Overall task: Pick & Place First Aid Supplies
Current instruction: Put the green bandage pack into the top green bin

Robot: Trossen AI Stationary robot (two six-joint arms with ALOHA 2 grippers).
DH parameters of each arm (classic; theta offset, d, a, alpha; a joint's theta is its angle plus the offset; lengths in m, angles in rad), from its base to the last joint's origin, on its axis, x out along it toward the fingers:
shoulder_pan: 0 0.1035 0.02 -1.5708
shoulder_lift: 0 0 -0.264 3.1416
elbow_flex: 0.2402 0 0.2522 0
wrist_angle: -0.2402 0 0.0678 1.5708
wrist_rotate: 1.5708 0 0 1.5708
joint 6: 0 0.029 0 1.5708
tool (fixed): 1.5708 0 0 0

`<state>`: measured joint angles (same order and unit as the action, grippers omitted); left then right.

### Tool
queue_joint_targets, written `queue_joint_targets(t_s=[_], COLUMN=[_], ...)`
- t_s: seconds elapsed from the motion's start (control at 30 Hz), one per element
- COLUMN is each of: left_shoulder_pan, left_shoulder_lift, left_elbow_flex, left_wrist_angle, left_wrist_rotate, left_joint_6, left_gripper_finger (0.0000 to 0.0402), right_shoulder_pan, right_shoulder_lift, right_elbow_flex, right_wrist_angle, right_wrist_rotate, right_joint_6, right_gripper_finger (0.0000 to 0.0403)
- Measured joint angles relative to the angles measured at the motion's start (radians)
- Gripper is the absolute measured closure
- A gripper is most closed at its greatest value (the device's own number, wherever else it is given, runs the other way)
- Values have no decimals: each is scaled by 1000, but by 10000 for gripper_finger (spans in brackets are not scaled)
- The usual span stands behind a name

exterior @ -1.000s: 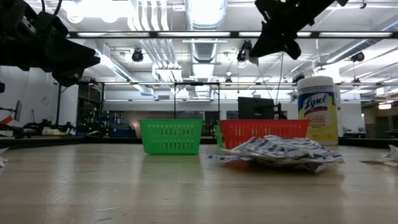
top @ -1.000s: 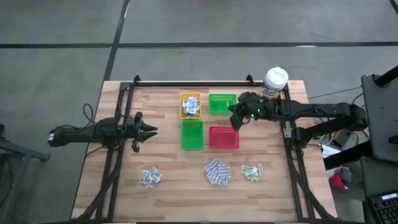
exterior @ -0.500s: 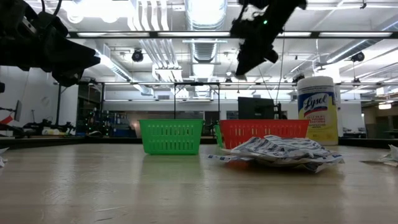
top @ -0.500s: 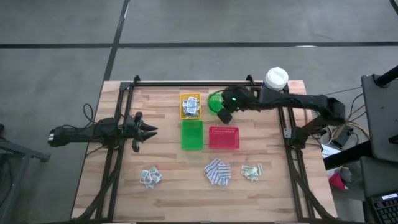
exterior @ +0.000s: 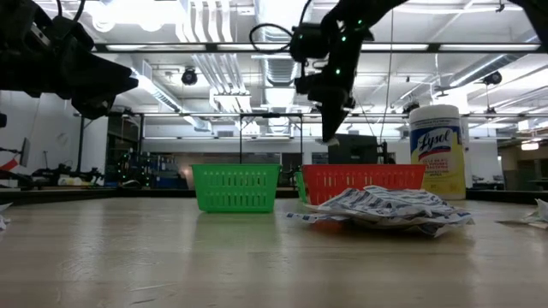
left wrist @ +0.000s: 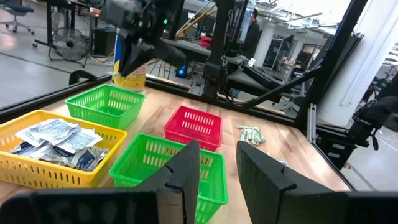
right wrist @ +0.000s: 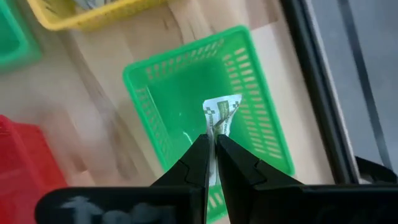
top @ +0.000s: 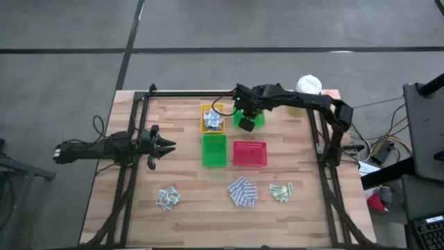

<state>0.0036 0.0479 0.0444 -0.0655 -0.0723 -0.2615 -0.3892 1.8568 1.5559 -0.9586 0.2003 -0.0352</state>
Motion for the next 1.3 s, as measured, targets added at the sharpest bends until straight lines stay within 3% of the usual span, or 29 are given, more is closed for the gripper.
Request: queue_joint_targets(t_s=[0.63,1.07,1.3], left_shoulder_pan=[0,0,0], left_shoulder_lift=[0,0,0], left_elbow_flex=[0,0,0], left_wrist_angle=[-1,-1,-1], left_wrist_rotate=[0,-7,-6], left_joint_6=[0,0,0], left_gripper_finger=[293,293,293], right_shoulder_pan=[-64,-70,-59], right_shoulder_lift=[174,168,155], right_elbow_flex=[-7,21,160], right_wrist_angle=[-10,-18,-216], right_wrist_rotate=[-1,0,-13], right_joint_6=[-56,-79,-43], right_gripper_finger=[374,299,278])
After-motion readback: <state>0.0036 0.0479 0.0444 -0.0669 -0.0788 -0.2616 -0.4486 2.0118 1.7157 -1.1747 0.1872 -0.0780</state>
